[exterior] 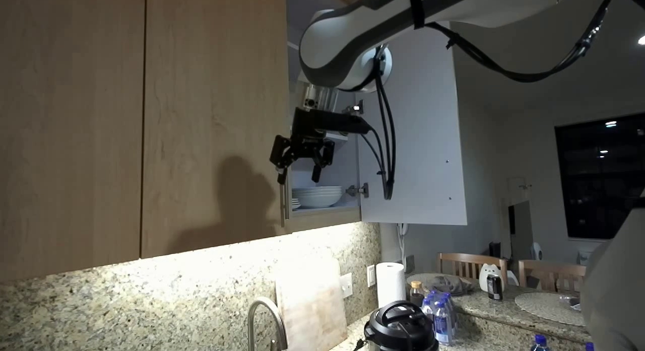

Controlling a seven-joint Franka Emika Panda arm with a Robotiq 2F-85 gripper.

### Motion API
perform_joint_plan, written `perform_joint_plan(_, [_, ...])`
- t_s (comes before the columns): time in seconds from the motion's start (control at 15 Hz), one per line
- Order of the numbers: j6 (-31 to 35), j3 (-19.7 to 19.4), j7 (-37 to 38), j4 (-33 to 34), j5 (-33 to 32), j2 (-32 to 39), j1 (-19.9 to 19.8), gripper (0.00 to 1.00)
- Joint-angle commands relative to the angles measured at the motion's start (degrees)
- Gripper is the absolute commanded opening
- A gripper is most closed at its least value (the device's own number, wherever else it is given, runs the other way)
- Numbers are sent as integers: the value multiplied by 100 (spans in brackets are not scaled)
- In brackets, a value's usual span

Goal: Close the top left cabinet door

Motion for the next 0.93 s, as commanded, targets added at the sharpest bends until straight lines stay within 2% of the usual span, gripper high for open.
perform_joint_plan(0.0, [-461, -401, -858, -318, 578, -175, 251, 100])
perform_joint_plan(0.33, [-1084, -742, -1623, -510, 1075, -111, 333, 100])
perform_joint_plan(0.4, [-947, -552, -1293, -372, 877, -38, 195, 100])
perform_joint_plan(0.87, [-1004, -627, -1436, -451, 968, -38, 232, 100])
